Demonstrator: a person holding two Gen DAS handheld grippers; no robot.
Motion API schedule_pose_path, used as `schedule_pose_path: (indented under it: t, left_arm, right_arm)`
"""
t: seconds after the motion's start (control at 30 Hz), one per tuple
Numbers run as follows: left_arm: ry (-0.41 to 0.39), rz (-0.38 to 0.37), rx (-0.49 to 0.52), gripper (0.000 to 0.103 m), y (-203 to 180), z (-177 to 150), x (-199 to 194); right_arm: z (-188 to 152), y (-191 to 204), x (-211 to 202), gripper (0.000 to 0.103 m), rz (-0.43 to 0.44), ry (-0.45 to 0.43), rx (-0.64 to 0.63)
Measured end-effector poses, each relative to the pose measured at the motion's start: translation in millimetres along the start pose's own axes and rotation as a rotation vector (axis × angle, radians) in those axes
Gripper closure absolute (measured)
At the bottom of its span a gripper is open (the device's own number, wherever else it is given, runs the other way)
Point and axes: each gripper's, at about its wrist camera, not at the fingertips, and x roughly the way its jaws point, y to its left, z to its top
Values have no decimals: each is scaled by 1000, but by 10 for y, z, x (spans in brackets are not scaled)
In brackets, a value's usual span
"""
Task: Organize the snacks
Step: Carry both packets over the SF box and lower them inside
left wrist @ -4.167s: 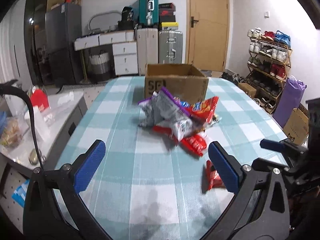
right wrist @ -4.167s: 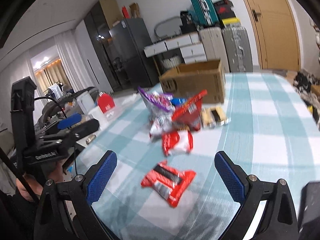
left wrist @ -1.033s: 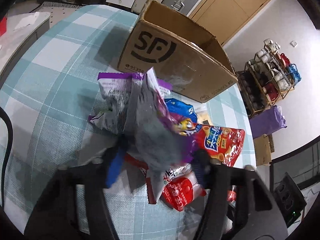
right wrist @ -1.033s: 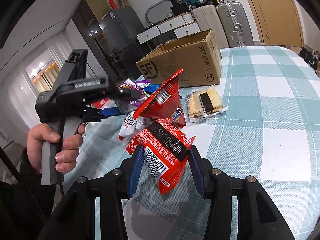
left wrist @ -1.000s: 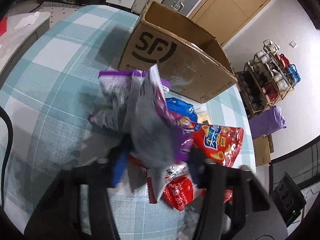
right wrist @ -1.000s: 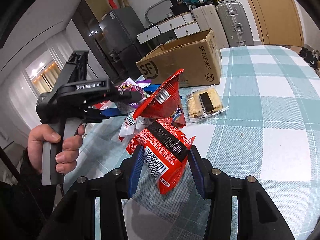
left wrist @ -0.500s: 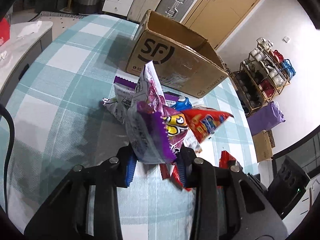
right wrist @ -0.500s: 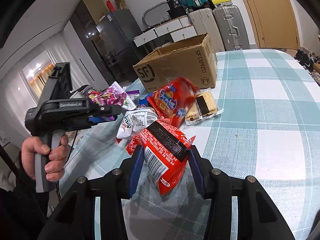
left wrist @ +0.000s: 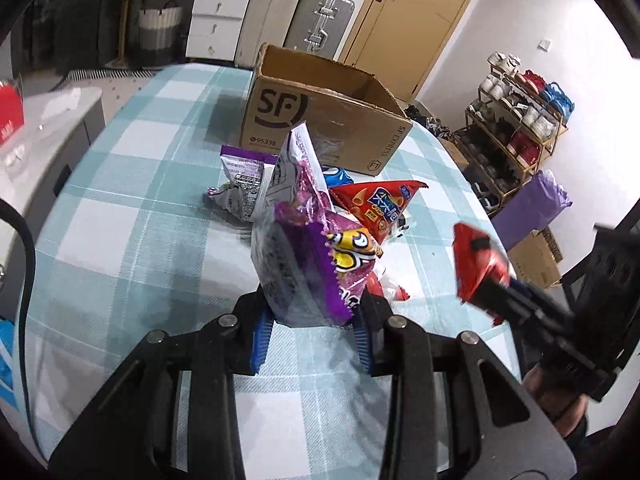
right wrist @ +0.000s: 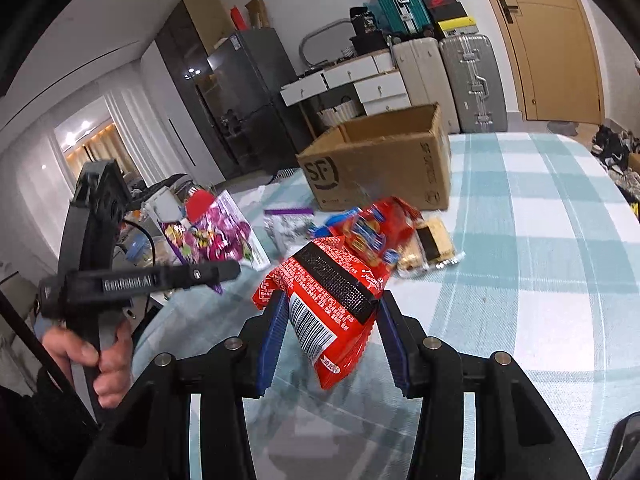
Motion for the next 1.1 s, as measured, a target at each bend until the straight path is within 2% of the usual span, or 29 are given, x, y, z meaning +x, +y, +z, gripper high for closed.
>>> schedule_pose_path:
  t: [0.07, 0.2, 0.3, 0.57, 0.77, 1.1]
  left_arm:
    - [-6, -4, 4, 72, -10, -43, -77]
    - [-51, 37, 44, 72, -43, -102, -274]
    - [-69, 31, 54, 72, -50, -116, -418]
    - [-124, 45, 106, 72, -90, -4, -815]
    - [-135, 8, 117, 72, -119, 261, -1038]
    - [-153, 43, 178, 72, -210, 911, -1179]
  right_arm:
    - [34, 59, -42, 57, 5, -9, -5]
    - [96, 150, -115, 57, 20, -25, -4]
    - [150, 208, -172, 57, 29, -38, -2]
    - [372, 320, -321, 57, 53, -78, 2]
    - [657, 345, -459, 57, 74, -124, 1]
    - [1261, 302, -508, 57, 70, -156, -28]
